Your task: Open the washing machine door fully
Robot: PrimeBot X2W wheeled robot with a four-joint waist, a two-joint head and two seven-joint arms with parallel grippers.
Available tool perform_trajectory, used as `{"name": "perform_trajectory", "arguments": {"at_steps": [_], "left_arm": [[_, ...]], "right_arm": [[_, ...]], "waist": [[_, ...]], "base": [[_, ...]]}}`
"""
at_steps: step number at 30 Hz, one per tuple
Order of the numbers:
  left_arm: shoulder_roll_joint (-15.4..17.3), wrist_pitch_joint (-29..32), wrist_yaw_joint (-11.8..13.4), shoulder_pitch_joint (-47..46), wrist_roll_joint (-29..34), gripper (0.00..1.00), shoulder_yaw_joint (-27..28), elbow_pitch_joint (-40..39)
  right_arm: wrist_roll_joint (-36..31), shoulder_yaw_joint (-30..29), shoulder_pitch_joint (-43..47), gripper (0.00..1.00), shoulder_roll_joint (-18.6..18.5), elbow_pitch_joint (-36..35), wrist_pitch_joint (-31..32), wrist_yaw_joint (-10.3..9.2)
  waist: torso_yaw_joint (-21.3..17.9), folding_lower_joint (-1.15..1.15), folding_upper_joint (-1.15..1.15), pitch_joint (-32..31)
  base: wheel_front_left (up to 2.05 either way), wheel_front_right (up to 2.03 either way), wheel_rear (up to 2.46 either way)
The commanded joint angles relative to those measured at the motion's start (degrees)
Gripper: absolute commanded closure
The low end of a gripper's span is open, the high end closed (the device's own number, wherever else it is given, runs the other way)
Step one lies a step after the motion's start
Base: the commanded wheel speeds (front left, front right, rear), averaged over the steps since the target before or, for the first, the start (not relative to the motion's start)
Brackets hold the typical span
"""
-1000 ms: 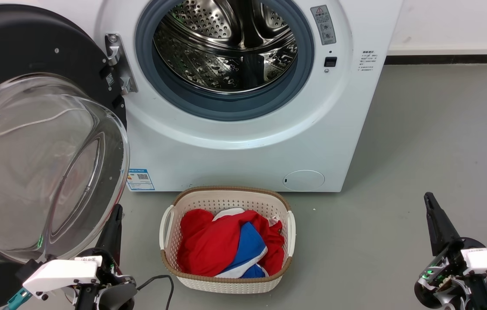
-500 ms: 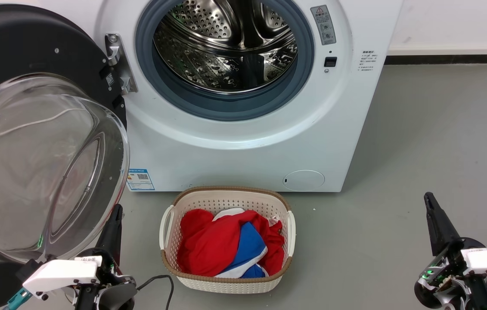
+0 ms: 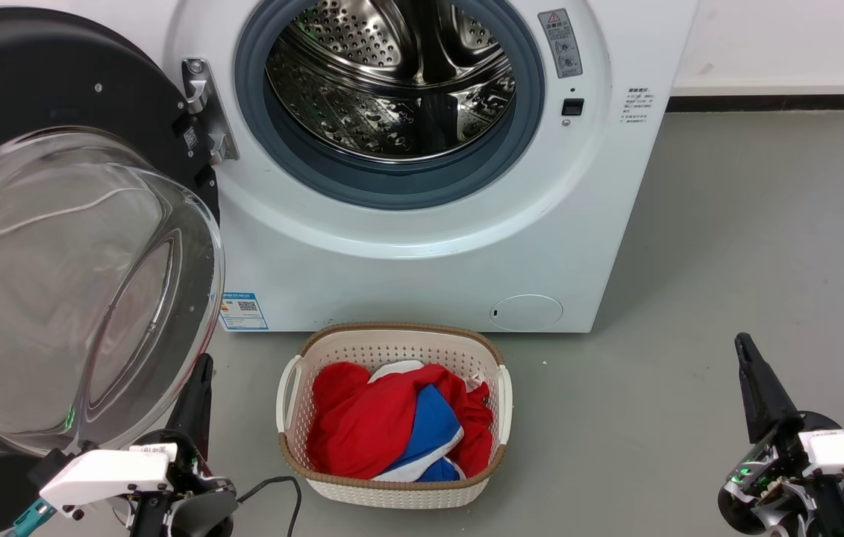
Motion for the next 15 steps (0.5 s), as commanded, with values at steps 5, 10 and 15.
{"name": "perform_trajectory", "arguments": {"at_steps": [5,10,15], "left_arm": [[-0.03,0.08,-0.22,-0.56,0.40,1.00,0.21,0.06],[-0.05,0.08,-0.22,-0.56,0.44,1.00,0.24,0.06],[-0.07,0.11,-0.22,-0.57,0.47,1.00,0.26,0.06]], "right_arm": [[0.18,0.01,-0.62,1.00,0.14,0.06,0.01,0.00],[0.18,0.02,-0.62,1.00,0.14,0.06,0.00,0.00],[0.18,0.02,-0.62,1.00,0.14,0.06,0.00,0.00]], "waist": [[0.00,0.00,0.00,0.00],[0.00,0.00,0.00,0.00],[0.00,0.00,0.00,0.00]], "base": [[0.00,0.00,0.00],[0.00,0.00,0.00],[0.00,0.00,0.00]]}}
